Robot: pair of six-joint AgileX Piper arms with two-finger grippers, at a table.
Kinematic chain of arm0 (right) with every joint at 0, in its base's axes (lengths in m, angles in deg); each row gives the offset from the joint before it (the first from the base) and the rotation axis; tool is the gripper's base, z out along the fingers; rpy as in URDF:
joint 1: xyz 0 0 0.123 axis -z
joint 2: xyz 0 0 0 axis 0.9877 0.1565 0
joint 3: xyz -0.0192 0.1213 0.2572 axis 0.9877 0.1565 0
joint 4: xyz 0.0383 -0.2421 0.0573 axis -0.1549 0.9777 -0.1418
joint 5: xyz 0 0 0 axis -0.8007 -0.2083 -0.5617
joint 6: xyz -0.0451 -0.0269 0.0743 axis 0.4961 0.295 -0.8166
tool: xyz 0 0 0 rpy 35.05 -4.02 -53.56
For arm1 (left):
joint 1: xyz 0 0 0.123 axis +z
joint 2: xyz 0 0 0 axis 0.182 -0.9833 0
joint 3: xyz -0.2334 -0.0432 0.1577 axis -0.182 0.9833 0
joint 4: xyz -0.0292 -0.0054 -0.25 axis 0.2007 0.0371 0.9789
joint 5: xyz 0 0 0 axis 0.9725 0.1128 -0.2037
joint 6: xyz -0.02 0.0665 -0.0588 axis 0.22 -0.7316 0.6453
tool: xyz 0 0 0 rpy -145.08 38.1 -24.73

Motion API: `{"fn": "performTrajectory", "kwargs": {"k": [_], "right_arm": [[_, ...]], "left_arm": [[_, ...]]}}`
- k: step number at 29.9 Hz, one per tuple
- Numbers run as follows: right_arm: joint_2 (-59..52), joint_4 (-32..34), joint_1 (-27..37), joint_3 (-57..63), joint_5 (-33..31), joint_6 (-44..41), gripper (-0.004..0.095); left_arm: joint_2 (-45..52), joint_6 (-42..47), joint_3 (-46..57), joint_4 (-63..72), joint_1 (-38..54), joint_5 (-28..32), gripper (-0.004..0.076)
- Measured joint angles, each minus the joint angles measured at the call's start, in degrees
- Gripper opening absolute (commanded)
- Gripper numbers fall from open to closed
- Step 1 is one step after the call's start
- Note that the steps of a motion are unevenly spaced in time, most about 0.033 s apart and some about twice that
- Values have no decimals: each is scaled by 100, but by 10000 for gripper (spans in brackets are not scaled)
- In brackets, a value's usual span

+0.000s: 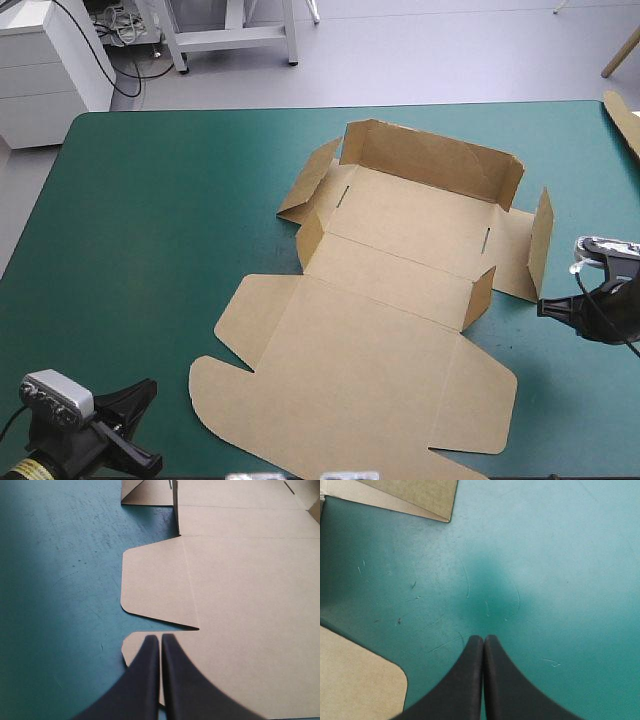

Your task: Fold the box

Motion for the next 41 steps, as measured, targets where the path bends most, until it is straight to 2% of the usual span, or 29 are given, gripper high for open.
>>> {"fn": "performTrajectory", "kwargs": {"k": [8, 14, 24, 34, 41], "right_arm": [[0, 0, 0, -65, -49, 0, -20], [0, -101, 4, -555, -527, 0, -20], [-168, -843, 4, -1138, -673, 0, -13], [-599, -978, 4, -1156, -715, -199, -9], [-736, -1460, 4, -1161, -740, -238, 4]], "left_arm": [[0, 0, -4, 5, 0, 0, -8], [0, 0, -4, 5, 0, 0, -8], [5, 0, -4, 5, 0, 106, -8], [5, 0, -4, 5, 0, 107, -8], [5, 0, -4, 5, 0, 107, -8]]}}
